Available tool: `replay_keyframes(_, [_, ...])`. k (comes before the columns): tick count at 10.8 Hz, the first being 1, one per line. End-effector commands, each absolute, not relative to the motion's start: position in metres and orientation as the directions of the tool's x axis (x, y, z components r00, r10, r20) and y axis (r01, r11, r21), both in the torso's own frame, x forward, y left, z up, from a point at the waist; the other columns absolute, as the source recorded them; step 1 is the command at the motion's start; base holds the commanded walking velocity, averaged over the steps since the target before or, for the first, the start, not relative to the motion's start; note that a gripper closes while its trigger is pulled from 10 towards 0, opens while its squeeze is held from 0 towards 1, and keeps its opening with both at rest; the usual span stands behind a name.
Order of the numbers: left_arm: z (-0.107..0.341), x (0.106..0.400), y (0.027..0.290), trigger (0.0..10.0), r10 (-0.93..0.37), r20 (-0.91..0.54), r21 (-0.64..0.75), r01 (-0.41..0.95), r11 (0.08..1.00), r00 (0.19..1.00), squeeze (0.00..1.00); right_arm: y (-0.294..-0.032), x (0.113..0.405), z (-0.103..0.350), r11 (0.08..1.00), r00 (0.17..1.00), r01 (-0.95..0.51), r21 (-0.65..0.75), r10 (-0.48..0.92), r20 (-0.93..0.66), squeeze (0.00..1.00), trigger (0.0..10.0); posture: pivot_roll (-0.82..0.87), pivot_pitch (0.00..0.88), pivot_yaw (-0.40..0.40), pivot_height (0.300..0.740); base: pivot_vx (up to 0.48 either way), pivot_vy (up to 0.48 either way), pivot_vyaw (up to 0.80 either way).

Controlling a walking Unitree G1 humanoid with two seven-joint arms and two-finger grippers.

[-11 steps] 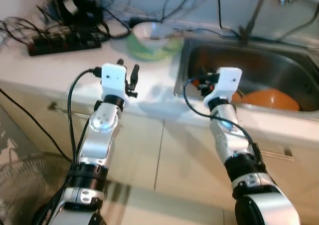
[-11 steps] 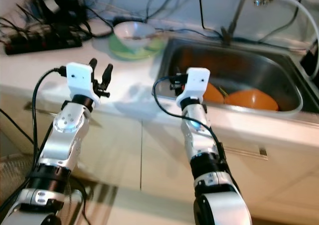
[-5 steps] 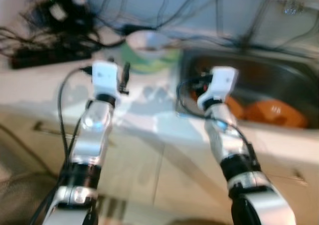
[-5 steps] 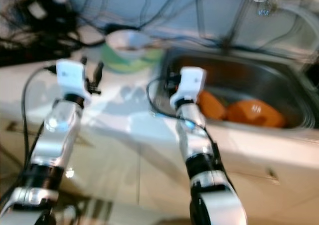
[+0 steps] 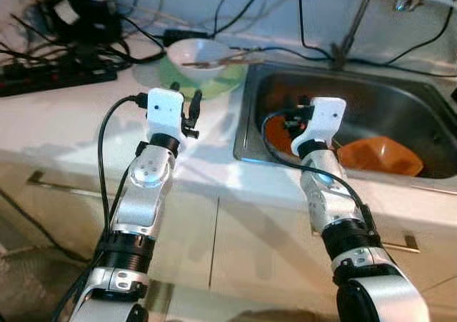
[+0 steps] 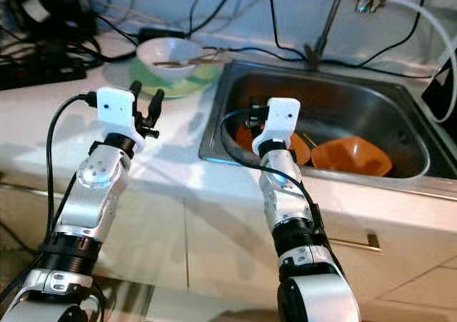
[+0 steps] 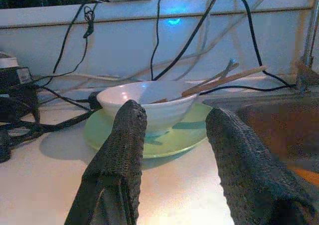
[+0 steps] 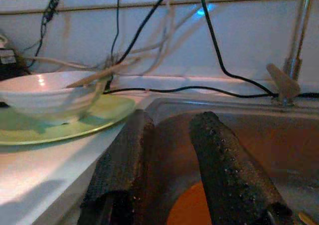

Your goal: Kitchen organization

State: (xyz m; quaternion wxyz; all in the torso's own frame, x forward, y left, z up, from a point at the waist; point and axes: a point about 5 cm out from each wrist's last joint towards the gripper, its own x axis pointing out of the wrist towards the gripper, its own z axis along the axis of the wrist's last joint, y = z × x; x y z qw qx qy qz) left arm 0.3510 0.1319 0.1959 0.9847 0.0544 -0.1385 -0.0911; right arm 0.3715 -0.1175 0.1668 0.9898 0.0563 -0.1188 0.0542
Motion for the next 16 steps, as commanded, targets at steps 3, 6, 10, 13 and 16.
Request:
replay_keyframes(3, [0.207, 0.359, 0.125, 10.0, -0.263, 0.234, 0.071, 0.253, 0.965, 0.936, 0.0, -0.117, 0.372, 0.168, 0.988, 0.965, -0.121, 0.099, 0.093, 0.246, 0.0, 10.0, 0.23, 0.022, -0.049, 0.74, 0.0, 0.0, 0.0])
replay_keyframes(6, [0.211, 0.368, 0.126, 10.0, -0.258, 0.212, 0.056, 0.252, 0.966, 0.943, 0.0, -0.119, 0.371, 0.168, 0.988, 0.964, -0.113, 0.102, 0.084, 0.251, 0.0, 10.0, 0.22, 0.028, -0.038, 0.74, 0.0, 0.0, 0.0])
replay_keyframes(10, [0.211, 0.366, 0.128, 10.0, -0.218, 0.234, 0.05, 0.212, 0.976, 0.948, 0.0, -0.116, 0.371, 0.169, 0.985, 0.963, -0.132, 0.109, 0.101, 0.248, 0.0, 10.0, 0.22, 0.025, -0.044, 0.74, 0.064, 0.0, -0.3])
replay_keyframes(13, [0.215, 0.366, 0.129, 10.0, -0.201, 0.256, 0.049, 0.195, 0.979, 0.945, 0.0, -0.116, 0.371, 0.169, 0.987, 0.962, -0.127, 0.094, 0.099, 0.253, 0.0, 10.0, 0.23, 0.025, -0.048, 0.74, 0.284, 0.0, 0.0])
replay_keyframes(16, [0.216, 0.365, 0.129, 10.0, -0.193, 0.267, 0.053, 0.186, 0.981, 0.944, 0.0, -0.117, 0.371, 0.169, 0.988, 0.963, -0.123, 0.098, 0.095, 0.252, 0.0, 10.0, 0.22, 0.023, -0.048, 0.74, 0.369, 0.0, 0.0])
